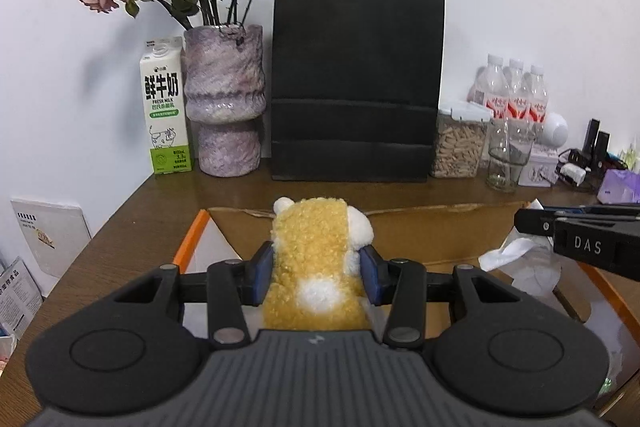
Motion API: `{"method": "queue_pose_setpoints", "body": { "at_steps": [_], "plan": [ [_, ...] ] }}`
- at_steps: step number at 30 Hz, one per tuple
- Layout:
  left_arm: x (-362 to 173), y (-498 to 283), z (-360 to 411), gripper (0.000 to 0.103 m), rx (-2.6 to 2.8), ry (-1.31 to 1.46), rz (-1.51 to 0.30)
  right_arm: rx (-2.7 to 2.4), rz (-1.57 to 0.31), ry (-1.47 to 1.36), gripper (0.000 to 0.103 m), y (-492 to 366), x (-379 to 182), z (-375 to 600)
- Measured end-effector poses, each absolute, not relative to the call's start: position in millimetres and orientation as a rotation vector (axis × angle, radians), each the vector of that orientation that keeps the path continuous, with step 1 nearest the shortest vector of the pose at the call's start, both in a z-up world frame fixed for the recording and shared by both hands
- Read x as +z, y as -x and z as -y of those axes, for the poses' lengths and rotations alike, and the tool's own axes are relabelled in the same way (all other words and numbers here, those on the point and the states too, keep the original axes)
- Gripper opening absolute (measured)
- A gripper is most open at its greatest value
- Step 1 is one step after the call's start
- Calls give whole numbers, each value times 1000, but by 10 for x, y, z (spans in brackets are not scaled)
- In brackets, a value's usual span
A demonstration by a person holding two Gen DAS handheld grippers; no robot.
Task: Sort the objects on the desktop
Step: 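Carry the plush and tissue over the box and open both tools inside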
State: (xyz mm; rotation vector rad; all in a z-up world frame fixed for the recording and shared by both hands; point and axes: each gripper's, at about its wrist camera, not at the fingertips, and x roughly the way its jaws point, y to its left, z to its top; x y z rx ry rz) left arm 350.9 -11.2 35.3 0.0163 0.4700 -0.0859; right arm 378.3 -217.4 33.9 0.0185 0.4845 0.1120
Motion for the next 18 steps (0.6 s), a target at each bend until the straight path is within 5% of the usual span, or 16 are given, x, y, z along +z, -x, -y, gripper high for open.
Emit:
{"method": "queue_pose_setpoints", "body": {
  "at_steps": [9, 10, 11, 12, 14, 18],
  "plan": [
    [341, -3544, 147, 52, -85, -37, -497, 119, -501, 1, 18, -3742, 366, 2133],
    [351, -3537, 160, 65, -73, -47, -497, 114, -510, 9, 24, -3747, 365, 2117],
    [366, -3525, 169, 87, -60, -57, -491, 115, -518, 15, 45, -3748, 364, 2105],
    [390, -3500, 180, 97, -47, -69, -474, 112, -520, 14, 74, -3744, 368, 2098],
    [443, -3430, 181, 103, -9, -76, -419, 109, -508, 9, 99, -3720, 397, 2093],
    [534, -3371, 169, 103, 4, -66, -386, 103, -483, -1, 102, -3661, 488, 2108]
  ]
}}
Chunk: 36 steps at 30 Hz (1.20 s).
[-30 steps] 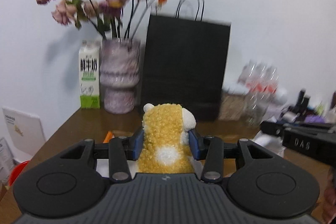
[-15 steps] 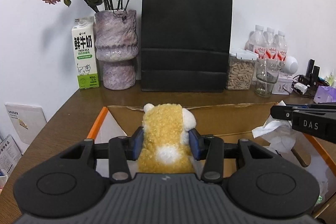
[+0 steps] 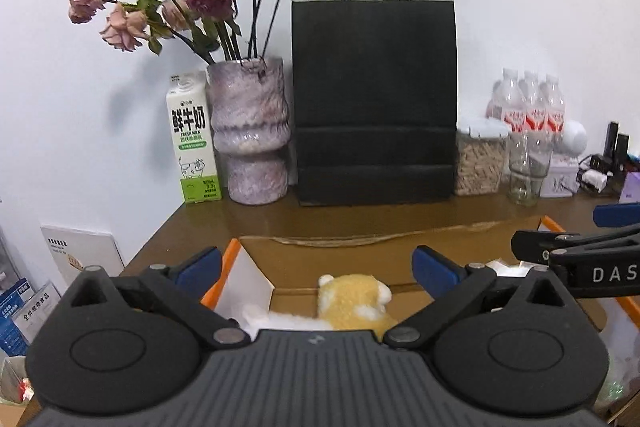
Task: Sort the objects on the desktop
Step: 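Carry the plush and tissue over the box and open both tools inside, then move both tools back to the white bottle caps and black cable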
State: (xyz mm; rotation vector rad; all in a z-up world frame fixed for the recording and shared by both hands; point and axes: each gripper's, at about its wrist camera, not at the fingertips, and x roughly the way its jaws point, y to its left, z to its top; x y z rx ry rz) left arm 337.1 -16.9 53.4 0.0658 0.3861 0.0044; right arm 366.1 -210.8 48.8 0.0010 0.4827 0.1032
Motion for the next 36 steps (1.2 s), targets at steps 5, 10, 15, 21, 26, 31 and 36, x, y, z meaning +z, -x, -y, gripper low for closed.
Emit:
{"method": "queue_pose_setpoints", "body": {
  "at_steps": [5, 10, 15, 21, 26, 31, 36],
  "plan": [
    [561, -3363, 160, 103, 12, -64, -381, 114, -459, -17, 102, -3595, 565, 2121],
    [559, -3361, 149, 103, 14, -57, -388, 109, -452, -18, 103, -3579, 592, 2130],
    [602, -3320, 127, 103, 17, -48, -382, 111, -443, -16, 103, -3537, 634, 2126],
    [733, -3142, 24, 103, 8, -16, -356, 135, -430, -31, 103, -3408, 726, 2092],
    [790, -2958, -40, 103, 4, -7, -348, 157, -394, -4, 103, -3182, 830, 2028],
    [808, -2726, -121, 103, 2, -9, -338, 184, -372, 29, 103, -2904, 904, 1992],
    [833, -2498, -248, 103, 2, 7, -327, 205, -350, 61, 103, -2572, 931, 1983]
  ]
}}
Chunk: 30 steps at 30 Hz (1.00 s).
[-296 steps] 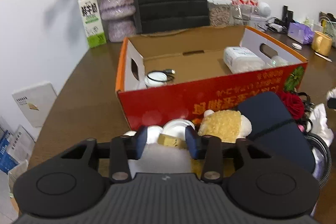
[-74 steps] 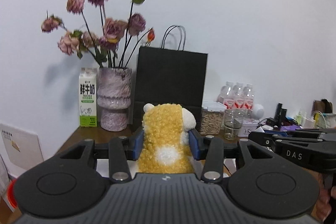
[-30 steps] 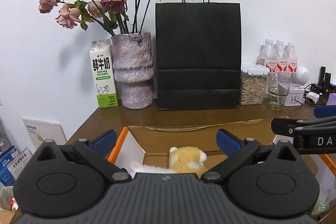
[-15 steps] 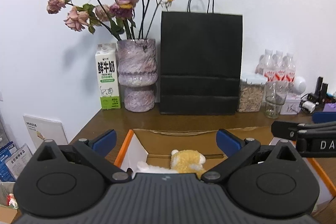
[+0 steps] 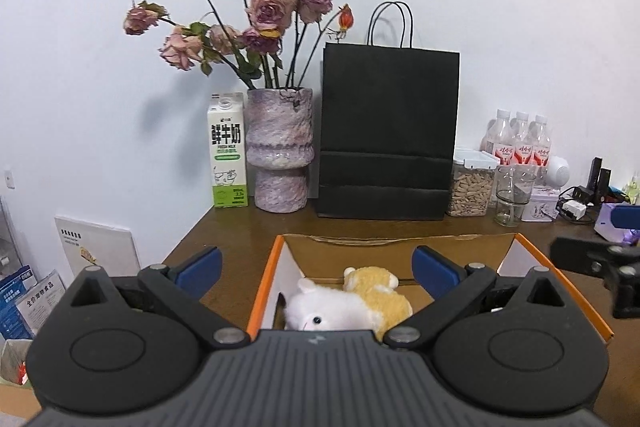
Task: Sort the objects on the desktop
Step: 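Move both tools back to the white bottle caps and black cable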
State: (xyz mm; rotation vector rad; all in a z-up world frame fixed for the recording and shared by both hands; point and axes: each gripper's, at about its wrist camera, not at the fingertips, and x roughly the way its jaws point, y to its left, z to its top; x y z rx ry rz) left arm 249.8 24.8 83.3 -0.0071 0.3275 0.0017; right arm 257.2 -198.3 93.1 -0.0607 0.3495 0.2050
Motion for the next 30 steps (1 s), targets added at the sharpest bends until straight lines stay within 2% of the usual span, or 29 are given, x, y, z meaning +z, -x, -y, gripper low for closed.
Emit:
{"method": "queue_pose_setpoints", "body": {
  "at_steps": [8, 25, 30],
  "plan": [
    [782, -2154, -459, 103, 28, -22, -340, 220, -374, 94, 103, -2135, 845, 2090],
    [210, -1650, -953, 103, 69, -22, -499, 174, -602, 119, 103, -1737, 86, 2347],
    [157, -1712, -996, 101, 83, -38, -511, 162, -621, 119, 98, -1769, 18, 2407]
  ]
}}
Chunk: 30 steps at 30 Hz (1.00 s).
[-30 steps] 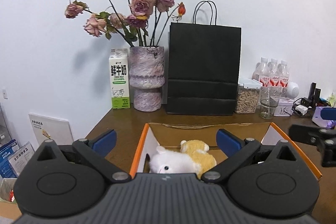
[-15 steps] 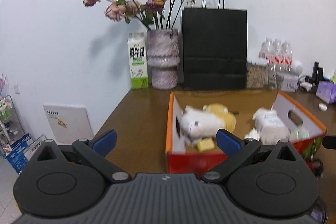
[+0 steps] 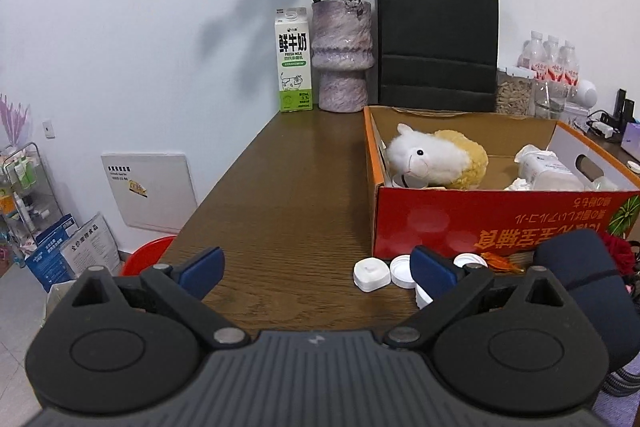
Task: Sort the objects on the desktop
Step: 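Move both tools back to the white bottle caps and black cable, then grasp a white bottle cap with the left tool while the right tool grasps the black cable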
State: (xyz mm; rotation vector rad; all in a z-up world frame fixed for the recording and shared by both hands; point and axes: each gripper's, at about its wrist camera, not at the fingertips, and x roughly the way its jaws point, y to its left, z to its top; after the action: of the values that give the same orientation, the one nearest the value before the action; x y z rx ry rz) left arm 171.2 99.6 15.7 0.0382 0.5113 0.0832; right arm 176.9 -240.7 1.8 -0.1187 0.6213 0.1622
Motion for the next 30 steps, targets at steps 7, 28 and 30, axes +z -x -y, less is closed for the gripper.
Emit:
{"method": "queue_pose_setpoints", "body": {
  "at_steps": [7, 28, 30],
  "plan": [
    [19, -1867, -1017, 88, 82, -66, -560, 161, -654, 136, 85, -1874, -37, 2468],
    [-219, -2299, -966, 41, -88, -50, -665, 222, -731, 76, 66, -2176, -212, 2458],
    [-220, -2304, -958, 37, -90, -52, -663, 228, -736, 69, 61, -2189, -224, 2460]
  ]
}}
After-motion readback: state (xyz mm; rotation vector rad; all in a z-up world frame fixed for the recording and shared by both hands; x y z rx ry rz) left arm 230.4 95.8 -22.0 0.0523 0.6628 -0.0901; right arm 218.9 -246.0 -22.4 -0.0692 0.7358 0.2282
